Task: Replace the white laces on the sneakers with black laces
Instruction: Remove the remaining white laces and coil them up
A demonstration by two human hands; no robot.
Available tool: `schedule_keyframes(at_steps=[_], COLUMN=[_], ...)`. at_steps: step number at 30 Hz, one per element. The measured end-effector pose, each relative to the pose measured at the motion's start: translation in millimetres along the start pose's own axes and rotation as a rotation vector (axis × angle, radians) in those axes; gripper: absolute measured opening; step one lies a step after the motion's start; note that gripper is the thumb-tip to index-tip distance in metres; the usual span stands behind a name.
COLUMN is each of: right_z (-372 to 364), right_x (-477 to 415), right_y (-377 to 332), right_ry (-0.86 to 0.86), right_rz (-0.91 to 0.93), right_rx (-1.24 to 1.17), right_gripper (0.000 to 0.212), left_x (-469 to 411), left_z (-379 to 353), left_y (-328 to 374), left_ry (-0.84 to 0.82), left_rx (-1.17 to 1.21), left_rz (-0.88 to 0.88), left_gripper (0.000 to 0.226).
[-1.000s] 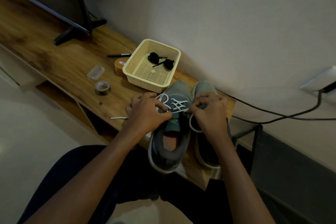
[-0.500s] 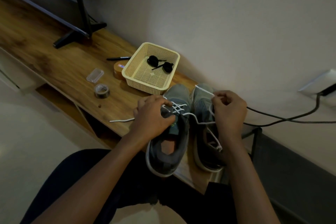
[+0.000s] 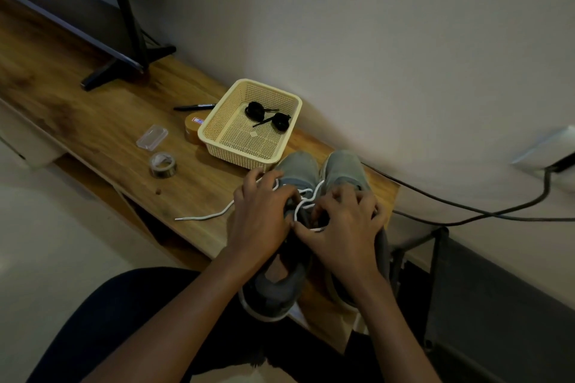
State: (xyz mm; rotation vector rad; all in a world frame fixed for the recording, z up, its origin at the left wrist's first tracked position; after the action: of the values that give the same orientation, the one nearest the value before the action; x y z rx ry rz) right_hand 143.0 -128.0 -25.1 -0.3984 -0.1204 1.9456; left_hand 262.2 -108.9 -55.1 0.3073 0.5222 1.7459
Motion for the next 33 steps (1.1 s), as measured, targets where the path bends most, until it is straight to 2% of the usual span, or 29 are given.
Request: schedule_keyframes(at_steps=[4,6,9,11,13,15,17,20,21,23,24,25,28,31,33], right_z=[5,8,12,9,3,3,13,40,43,35,30,25,20,30,35], right_x=[1,-1,-4,-2,1,0,-6,-12,-10,-8,-9,-10,-10,-7,-6], right_y=[2,4,9,7,5,2,3,38,49,59,60,58,51,43,40], right_ry=[0.017,-0.045,-0.172,-0.256,-0.321,-0.328,-0.239,0.172,0.257,0.263,0.223,0.166,0.070,0.133,0.144], right_rz=[0.056,0.088,0.078,0.107,0.142,0.125,0.009,-0.294,-0.408,-0.537,-0.559,-0.554,-0.471,-0.440,-0.446], right_rx=[-0.078,-0.147,-0.251,-0.168,-0.063,-0.195,-0.536,-0.774,-0.844,-0.976,-0.976,-0.922,-0.544,-0.256,-0.188], right_gripper=[0.033,0.025,0.027,0.018,0.019,0.017,0.016,0.018,0.017,0.007,0.013,0.027,0.064,0.080,0.082], left_x=[0,0,0,0,0,1,1,2,2,2,2,2,2,1,1], left_z=[-4,-6,-6,-7,-8,-8,-7,-7,-7,-7,-7,-7,-6,-9,-11], left_y=[0,0,-2,-5,-7,-8,-9,-6,-5,-4,-4,-4,-4,-5,-6], left_ry=[-0.034,-0.033,-0.026,-0.032,-0.043,-0.051,-0.047,-0.026,-0.020,-0.015,-0.012,-0.008,-0.001,-0.006,-0.011], left_rx=[0.011,0.019,0.047,0.076,0.108,0.133,0.123,0.106,0.107,0.113,0.117,0.121,0.131,0.131,0.139], left_rz=[0.042,0.046,0.049,0.056,0.060,0.069,0.069,0.049,0.043,0.041,0.044,0.047,0.056,0.068,0.075], left_gripper=[0.021,0.020,0.015,0.014,0.018,0.021,0.022,0.019,0.018,0.017,0.016,0.015,0.011,0.010,0.009])
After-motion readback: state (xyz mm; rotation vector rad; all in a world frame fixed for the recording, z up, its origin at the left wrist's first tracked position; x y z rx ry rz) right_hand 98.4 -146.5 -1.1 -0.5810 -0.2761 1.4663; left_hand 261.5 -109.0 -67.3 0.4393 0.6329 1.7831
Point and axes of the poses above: each hand's wrist, its own x-axis away from the middle knuckle, its own z-axis out of the back of the hand, y = z × x, the point moved 9 cm from there along -x, towards the middle knuckle
